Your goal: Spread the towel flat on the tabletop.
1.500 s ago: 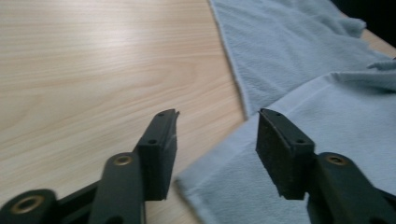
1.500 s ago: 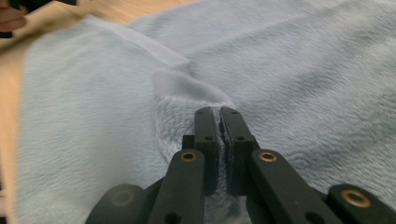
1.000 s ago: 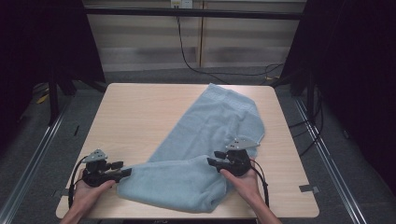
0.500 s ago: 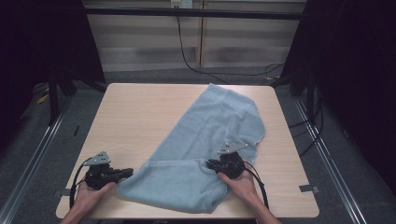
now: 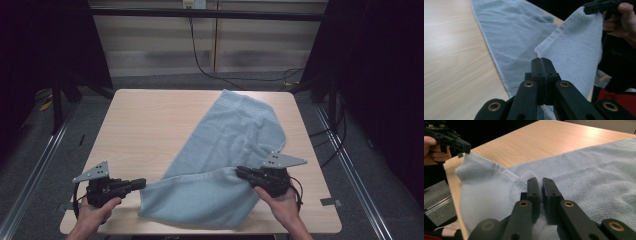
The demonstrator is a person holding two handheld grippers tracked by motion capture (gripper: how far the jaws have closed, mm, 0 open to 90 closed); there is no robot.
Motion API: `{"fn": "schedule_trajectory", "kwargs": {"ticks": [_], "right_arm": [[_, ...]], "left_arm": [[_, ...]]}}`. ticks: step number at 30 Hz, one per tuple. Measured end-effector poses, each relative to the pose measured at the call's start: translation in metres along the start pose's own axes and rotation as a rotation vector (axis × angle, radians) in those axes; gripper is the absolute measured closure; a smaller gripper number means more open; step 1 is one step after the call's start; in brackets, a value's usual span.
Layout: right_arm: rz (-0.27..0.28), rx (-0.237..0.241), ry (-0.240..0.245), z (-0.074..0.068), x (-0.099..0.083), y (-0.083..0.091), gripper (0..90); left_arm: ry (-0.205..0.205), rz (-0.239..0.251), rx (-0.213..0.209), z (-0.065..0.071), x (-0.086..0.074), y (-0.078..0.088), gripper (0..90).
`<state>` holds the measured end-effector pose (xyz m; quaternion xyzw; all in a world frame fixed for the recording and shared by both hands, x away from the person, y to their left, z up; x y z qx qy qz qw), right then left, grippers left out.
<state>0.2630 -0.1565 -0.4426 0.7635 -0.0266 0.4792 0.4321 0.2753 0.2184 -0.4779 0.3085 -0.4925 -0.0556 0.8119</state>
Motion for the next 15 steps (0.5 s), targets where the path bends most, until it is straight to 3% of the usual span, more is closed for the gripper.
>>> {"fn": "schedule_trajectory", "kwargs": {"ticks": [4,8,15], "right_arm": [[0.021,0.01,-0.003,-0.004,-0.006,0.018,84.7],[0.003,0.015,0.003,-0.016,-0.022,0.03,83.9],[-0.032,0.054,0.011,-0.042,-0.062,0.053,82.8]], "left_arm": [[-0.017,-0.001,-0.031,0.015,-0.002,0.001,90.0],[-0.037,-0.037,-0.057,0.03,-0.012,-0.003,90.0],[-0.081,-0.107,-0.099,0.054,-0.032,-0.005,90.0]]}}
Point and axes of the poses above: each handheld gripper's, and its own axes: y roughly backward along the jaws, x roughly out of its top, z roughly to its right, the point moved 6 cm from there along -y, roughly forward along the jaws, and after that the axes turned 13 degrees about -z, right-handed, at the moved point
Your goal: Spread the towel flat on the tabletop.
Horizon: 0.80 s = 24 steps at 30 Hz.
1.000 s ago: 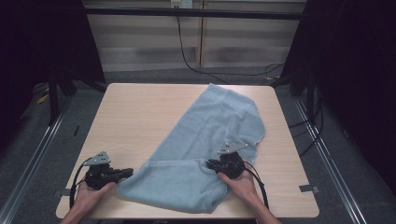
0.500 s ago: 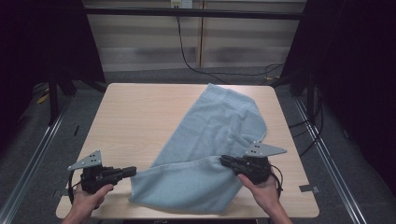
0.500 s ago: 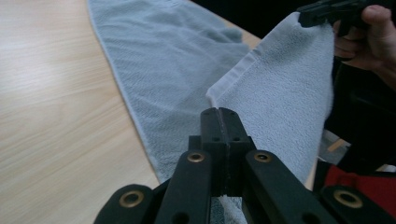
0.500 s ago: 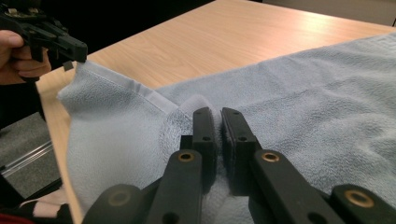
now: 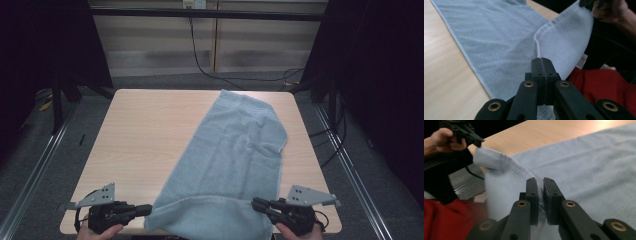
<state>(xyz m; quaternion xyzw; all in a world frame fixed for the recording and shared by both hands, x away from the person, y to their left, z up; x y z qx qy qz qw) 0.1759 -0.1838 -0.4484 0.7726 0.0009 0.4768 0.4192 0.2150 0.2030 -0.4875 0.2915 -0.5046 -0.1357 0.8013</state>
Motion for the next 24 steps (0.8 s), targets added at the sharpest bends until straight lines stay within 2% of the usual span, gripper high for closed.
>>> {"fn": "schedule_trajectory", "kwargs": {"ticks": [3,5,8,10,11,14,16,19,22,24], "right_arm": [[-0.015,-0.007,-0.008,-0.007,-0.017,0.002,81.7],[-0.014,0.012,-0.015,-0.008,-0.023,0.002,80.2],[0.01,0.047,-0.02,-0.011,-0.024,0.005,75.7],[0.016,0.046,-0.021,-0.012,-0.026,0.007,73.8],[0.018,0.048,-0.018,-0.012,-0.026,0.007,73.5],[0.026,0.018,-0.04,-0.004,-0.024,0.004,71.3],[0.047,0.02,-0.046,0.002,-0.021,0.0,68.6],[0.041,-0.022,-0.071,0.023,-0.018,-0.011,68.5],[-0.012,-0.052,-0.09,0.046,-0.017,-0.025,68.3],[-0.052,-0.063,-0.1,0.061,-0.016,-0.035,66.5]], "left_arm": [[-0.003,-0.011,-0.014,0.005,-0.005,-0.001,90.0],[-0.01,-0.004,-0.024,0.008,-0.006,0.002,90.0],[-0.005,0.007,-0.029,0.015,-0.013,0.008,90.0],[-0.012,-0.001,-0.037,0.017,-0.019,0.01,90.0],[-0.003,-0.003,-0.039,0.016,-0.021,0.01,90.0],[0.002,0.01,-0.046,0.014,-0.018,0.01,83.4],[0.009,0.025,-0.04,0.008,-0.01,0.009,75.2],[0.01,-0.004,-0.022,-0.012,0.011,-0.004,71.6],[0.022,-0.033,-0.001,-0.04,0.032,-0.024,70.8],[0.032,-0.074,0.042,-0.06,0.044,-0.04,68.6]]}}
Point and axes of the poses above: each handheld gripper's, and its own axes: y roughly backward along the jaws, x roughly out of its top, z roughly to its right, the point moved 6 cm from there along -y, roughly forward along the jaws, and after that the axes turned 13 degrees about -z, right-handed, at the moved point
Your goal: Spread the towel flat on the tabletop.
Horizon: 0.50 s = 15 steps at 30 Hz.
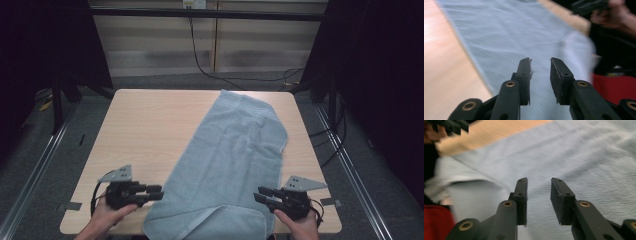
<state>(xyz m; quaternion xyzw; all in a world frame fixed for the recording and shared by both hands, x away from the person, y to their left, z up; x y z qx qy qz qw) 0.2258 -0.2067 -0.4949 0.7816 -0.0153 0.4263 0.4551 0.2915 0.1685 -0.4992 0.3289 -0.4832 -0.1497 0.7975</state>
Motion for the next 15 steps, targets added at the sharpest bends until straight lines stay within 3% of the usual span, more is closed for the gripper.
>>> {"fn": "schedule_trajectory", "kwargs": {"ticks": [4,7,12,14,15], "right_arm": [[-0.053,-0.044,-0.016,0.025,0.007,-0.019,61.0],[-0.091,-0.058,-0.028,0.038,0.01,-0.031,59.2],[-0.142,-0.006,0.024,0.019,0.002,-0.04,60.3],[-0.154,-0.01,0.029,0.014,-0.002,-0.042,57.6],[-0.153,0.011,0.033,0.011,-0.003,-0.042,57.2]], "left_arm": [[0.019,-0.068,0.056,-0.03,0.021,-0.029,61.9],[0.037,-0.065,0.06,-0.038,0.026,-0.042,58.5],[-0.015,-0.157,0.09,-0.035,0.016,-0.061,57.6],[-0.049,-0.157,0.118,-0.033,0.014,-0.064,56.9],[-0.057,-0.158,0.141,-0.032,0.014,-0.064,57.1]]}}
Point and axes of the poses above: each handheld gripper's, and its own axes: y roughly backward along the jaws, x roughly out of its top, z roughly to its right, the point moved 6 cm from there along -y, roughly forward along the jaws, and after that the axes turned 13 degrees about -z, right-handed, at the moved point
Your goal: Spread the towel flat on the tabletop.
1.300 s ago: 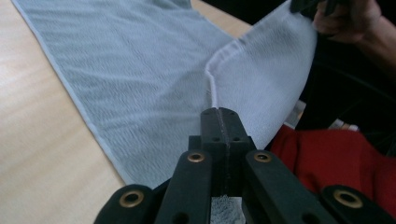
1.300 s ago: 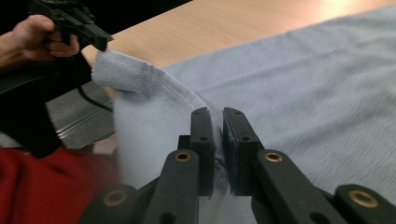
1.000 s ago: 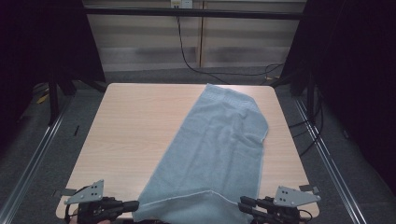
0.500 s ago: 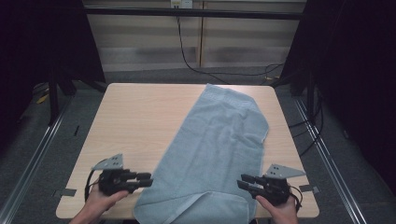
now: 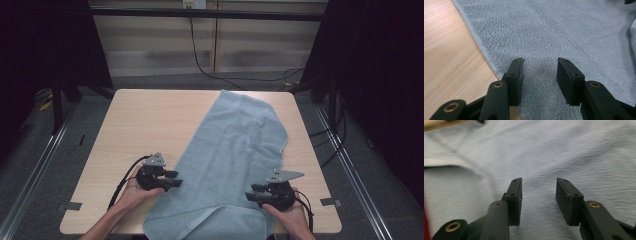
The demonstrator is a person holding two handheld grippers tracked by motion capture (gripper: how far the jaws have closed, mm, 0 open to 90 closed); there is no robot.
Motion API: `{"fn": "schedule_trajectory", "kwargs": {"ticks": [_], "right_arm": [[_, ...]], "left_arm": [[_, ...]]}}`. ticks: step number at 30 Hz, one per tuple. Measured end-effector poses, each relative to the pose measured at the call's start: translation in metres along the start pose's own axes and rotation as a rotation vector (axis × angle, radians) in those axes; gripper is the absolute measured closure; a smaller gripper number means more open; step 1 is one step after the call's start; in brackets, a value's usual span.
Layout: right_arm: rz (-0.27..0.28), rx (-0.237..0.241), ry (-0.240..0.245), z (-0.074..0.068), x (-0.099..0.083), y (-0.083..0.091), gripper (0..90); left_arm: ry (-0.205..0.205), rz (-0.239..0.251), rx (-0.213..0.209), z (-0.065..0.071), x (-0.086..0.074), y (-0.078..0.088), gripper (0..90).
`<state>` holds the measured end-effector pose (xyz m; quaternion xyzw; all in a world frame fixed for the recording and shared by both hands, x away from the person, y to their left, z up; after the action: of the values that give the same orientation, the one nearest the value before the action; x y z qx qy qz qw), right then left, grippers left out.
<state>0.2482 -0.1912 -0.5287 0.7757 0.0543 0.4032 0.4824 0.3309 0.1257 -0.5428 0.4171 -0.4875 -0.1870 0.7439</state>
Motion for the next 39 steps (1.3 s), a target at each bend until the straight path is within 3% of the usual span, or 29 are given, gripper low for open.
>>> {"fn": "schedule_trajectory", "kwargs": {"ticks": [3,7,11,16,19,22,25,33,36,39], "right_arm": [[0.0,0.082,0.039,-0.017,-0.002,0.001,56.3],[-0.048,0.126,0.088,-0.034,-0.007,-0.005,62.2],[-0.055,0.165,0.121,-0.043,-0.009,-0.007,89.3],[-0.001,0.235,0.14,-0.065,-0.016,0.01,90.0],[0.018,0.28,0.162,-0.086,-0.027,0.022,87.6],[0.024,0.27,0.172,-0.095,-0.035,0.029,79.6],[0.057,0.221,0.139,-0.083,-0.03,0.033,73.3],[0.046,0.063,0.029,-0.018,-0.003,0.013,62.4],[0.058,0.017,-0.004,0.004,0.01,0.01,60.4],[0.071,-0.02,-0.03,0.022,0.021,0.005,57.6]], "left_arm": [[-0.026,0.001,0.076,0.001,-0.003,0.0,68.0],[-0.018,0.013,0.071,0.0,-0.005,0.001,81.9],[0.006,0.011,0.07,0.003,-0.01,0.005,86.2],[0.058,0.026,0.039,0.01,-0.028,0.016,86.4],[0.074,0.022,0.031,0.016,-0.04,0.023,86.4],[0.086,0.018,0.008,0.022,-0.049,0.029,86.3],[0.093,0.011,-0.002,0.027,-0.056,0.034,86.2],[0.098,0.002,-0.045,0.043,-0.075,0.046,84.6],[0.091,0.036,-0.051,0.04,-0.067,0.048,78.8],[0.08,0.088,-0.038,0.028,-0.044,0.048,72.0]]}}
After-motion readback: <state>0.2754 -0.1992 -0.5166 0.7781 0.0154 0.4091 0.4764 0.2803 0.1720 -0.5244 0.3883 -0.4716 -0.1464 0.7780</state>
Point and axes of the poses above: each handheld gripper's, and its own axes: y roughly backward along the jaws, x roughly out of its top, z roughly to its right, the point moved 6 cm from there along -y, roughly forward along the jaws, and after that the axes turned 13 degrees about -z, right-handed, at the moved point
